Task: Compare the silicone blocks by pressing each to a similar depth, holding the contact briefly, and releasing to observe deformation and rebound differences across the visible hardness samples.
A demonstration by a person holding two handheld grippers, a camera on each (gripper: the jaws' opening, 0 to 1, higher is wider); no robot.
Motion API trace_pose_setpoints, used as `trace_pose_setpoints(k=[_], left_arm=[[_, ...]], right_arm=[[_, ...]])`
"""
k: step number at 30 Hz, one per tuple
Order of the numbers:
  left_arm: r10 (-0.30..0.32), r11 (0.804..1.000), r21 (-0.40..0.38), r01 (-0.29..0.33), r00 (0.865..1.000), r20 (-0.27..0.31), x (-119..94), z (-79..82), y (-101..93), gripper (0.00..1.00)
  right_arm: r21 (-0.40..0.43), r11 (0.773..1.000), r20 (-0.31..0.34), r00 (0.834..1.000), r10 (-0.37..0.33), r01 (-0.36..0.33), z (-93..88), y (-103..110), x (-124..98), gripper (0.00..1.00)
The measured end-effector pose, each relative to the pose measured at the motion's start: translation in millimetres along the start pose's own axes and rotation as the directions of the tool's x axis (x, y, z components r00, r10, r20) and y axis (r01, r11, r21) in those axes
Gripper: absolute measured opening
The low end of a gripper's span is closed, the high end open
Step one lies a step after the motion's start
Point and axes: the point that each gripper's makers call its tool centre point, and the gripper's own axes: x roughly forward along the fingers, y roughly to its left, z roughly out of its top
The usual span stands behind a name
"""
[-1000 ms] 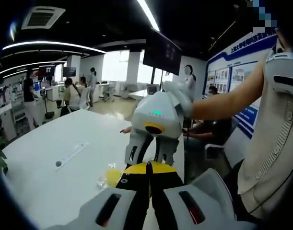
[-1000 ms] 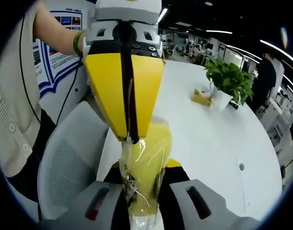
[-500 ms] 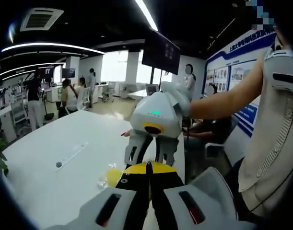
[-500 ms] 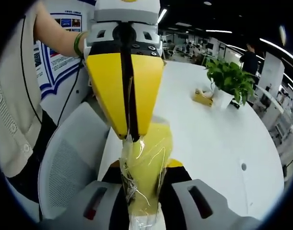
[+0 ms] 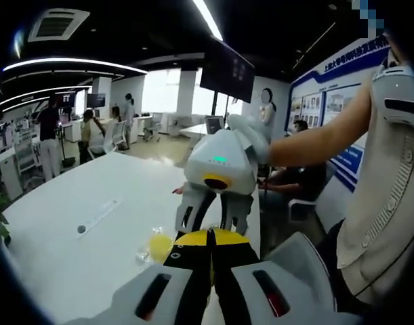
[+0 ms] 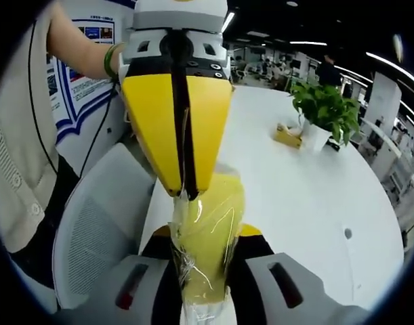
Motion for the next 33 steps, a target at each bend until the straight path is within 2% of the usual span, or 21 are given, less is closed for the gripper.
trace_pose_setpoints(k=[9,11,33], left_arm=[[-0.004,1.000,0.000,0.004,1.000,0.000,0.5,-1.1,-1.9,0.00],[-0.004,1.000,0.001,0.004,1.000,0.000,4.4,0.0,-7.5,0.00],[-0.013,1.000,0.005,0.013,1.000,0.000,13.6,4.2,-22.7,0.00]], right_arm=[[0.004,1.000,0.000,1.000,0.009,-0.009,-2.0,2.5,-0.4,0.20],[0.004,1.000,0.000,1.000,0.010,-0.010,-2.4,2.6,-0.4,0.20],[-0.009,1.000,0.021,1.000,0.019,-0.019,-1.2,5.7,-1.3,0.23]])
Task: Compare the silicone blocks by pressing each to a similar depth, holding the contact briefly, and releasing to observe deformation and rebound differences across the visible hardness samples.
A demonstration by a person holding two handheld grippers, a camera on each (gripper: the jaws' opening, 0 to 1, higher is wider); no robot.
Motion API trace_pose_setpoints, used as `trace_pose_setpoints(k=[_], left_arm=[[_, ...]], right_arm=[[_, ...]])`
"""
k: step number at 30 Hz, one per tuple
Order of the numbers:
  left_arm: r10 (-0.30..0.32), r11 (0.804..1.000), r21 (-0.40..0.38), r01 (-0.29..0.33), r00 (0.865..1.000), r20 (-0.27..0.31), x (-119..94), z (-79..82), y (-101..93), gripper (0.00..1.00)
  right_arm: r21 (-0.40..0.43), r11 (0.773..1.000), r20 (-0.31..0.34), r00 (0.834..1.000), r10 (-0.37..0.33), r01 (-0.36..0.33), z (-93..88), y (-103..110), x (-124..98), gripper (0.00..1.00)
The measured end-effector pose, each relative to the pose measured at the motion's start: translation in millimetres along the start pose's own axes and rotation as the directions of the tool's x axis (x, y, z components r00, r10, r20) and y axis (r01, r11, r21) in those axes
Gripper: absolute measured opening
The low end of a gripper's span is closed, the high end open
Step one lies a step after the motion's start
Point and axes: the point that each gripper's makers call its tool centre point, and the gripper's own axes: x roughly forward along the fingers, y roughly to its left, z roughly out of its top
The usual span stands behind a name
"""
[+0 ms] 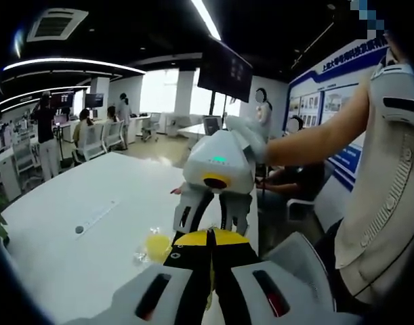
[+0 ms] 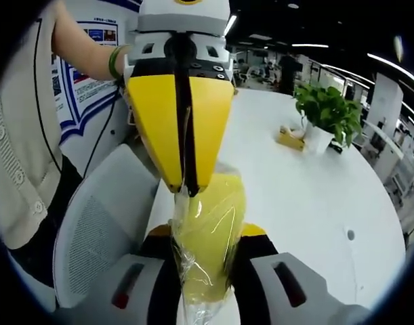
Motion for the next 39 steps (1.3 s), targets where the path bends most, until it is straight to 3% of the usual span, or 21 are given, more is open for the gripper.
trace_pose_setpoints(k=[12,26,39], left_arm=[[0.000,1.000,0.003,0.000,1.000,0.006,-4.8,-0.5,4.9,0.00],[0.007,1.000,-0.016,-0.006,1.000,0.014,-19.9,-7.0,28.8,0.00],[0.009,1.000,-0.019,-0.009,1.000,0.021,-16.5,-5.5,23.6,0.00]], right_arm=[[0.012,1.000,0.007,1.000,0.009,-0.010,1.2,2.3,0.0,0.25],[0.005,1.000,0.011,1.000,0.005,-0.005,1.7,1.3,0.7,0.27],[0.016,1.000,0.021,1.000,0.005,-0.006,2.3,0.1,-0.1,0.29]])
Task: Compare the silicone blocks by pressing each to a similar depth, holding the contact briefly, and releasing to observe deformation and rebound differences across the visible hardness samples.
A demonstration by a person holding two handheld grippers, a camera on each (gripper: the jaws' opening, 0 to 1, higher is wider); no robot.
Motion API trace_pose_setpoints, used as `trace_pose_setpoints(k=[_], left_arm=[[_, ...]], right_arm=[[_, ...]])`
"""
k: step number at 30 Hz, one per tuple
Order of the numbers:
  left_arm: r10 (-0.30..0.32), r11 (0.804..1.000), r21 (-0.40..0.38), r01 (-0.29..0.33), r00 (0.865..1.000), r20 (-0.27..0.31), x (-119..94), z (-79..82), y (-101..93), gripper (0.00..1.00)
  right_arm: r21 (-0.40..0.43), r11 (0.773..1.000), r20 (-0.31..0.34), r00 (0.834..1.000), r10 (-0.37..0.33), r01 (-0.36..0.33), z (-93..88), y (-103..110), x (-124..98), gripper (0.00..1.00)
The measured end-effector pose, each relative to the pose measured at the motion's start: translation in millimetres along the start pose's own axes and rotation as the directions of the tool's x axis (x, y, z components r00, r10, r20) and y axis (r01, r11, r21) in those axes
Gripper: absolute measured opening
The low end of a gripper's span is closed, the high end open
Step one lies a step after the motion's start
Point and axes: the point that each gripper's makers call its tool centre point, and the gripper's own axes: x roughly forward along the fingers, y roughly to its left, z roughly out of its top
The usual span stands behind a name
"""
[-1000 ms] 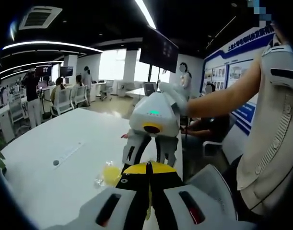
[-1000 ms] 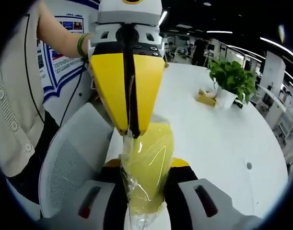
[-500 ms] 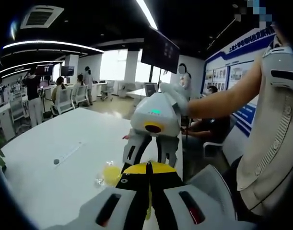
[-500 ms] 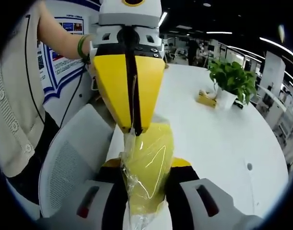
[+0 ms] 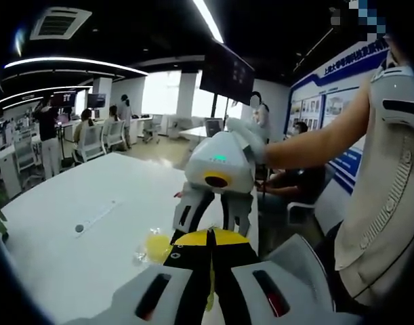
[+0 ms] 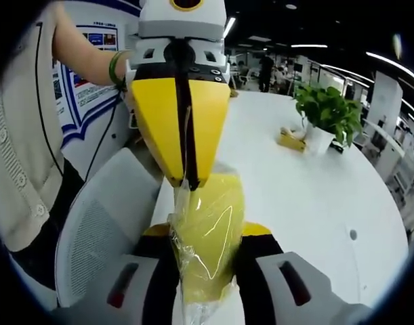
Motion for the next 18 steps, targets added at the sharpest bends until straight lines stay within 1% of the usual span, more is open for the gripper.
trace_pose_setpoints(k=[8,13,18], left_arm=[[0.005,1.000,-0.024,-0.005,1.000,0.012,-2.1,-0.6,3.6,0.00],[0.006,1.000,-0.026,-0.005,1.000,0.012,3.8,0.3,-6.8,0.00],[0.006,0.999,-0.033,-0.005,1.000,0.017,1.7,-0.3,-7.8,0.00]], right_arm=[[0.020,1.000,0.013,1.000,-0.006,0.006,1.3,-0.5,-0.4,0.31],[0.022,1.000,0.016,1.000,-0.013,0.013,1.1,-0.9,-0.1,0.32],[0.032,0.999,0.019,1.000,-0.020,0.020,-0.2,-1.6,-0.5,0.34]])
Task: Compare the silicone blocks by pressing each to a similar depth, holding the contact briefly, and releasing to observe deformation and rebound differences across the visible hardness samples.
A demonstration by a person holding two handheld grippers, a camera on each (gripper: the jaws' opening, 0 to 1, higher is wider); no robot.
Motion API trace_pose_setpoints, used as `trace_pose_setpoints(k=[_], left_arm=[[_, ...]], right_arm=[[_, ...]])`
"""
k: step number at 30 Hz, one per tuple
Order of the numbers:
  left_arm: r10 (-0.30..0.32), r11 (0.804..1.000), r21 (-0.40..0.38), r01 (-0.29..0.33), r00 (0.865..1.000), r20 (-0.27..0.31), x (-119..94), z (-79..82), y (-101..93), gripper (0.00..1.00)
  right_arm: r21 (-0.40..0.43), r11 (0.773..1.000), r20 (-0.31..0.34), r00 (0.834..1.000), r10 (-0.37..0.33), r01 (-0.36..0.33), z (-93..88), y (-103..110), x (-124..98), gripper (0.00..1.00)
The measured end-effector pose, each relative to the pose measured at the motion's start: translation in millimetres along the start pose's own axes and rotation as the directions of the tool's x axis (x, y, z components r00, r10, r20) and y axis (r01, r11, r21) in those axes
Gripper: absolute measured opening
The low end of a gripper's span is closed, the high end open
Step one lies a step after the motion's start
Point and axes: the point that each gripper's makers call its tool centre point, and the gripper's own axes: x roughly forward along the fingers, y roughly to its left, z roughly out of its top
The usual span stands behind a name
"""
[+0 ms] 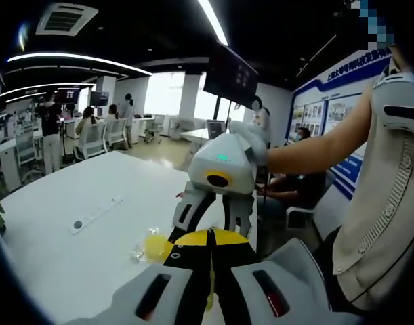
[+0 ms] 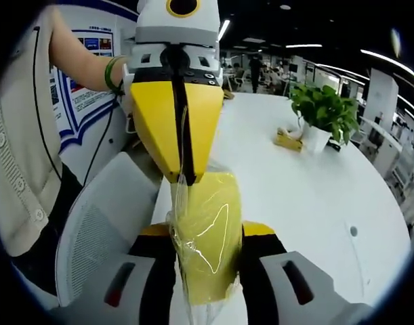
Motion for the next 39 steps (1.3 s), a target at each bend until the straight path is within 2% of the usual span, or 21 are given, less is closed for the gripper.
trace_pose_setpoints(k=[20,28,34,39], left_arm=[[0.003,0.999,-0.032,-0.002,0.999,0.032,-0.3,4.0,-10.7,0.00],[0.011,0.998,-0.067,-0.007,0.998,0.055,-0.2,4.4,-13.3,0.00],[0.034,0.995,-0.094,-0.028,0.997,0.066,-6.0,1.9,-0.4,0.00],[0.054,0.992,-0.119,-0.046,0.996,0.070,-8.6,-3.1,7.3,0.00]], right_arm=[[0.028,0.998,0.031,0.998,-0.052,0.051,1.1,-2.2,-6.3,0.42],[0.078,0.995,0.064,0.996,-0.068,0.063,3.8,-1.0,-7.5,0.46],[0.092,0.990,0.070,0.991,-0.115,0.108,0.9,-5.2,-9.9,0.51],[0.132,0.973,0.104,0.974,-0.203,0.189,-2.4,-9.6,-16.0,0.56]])
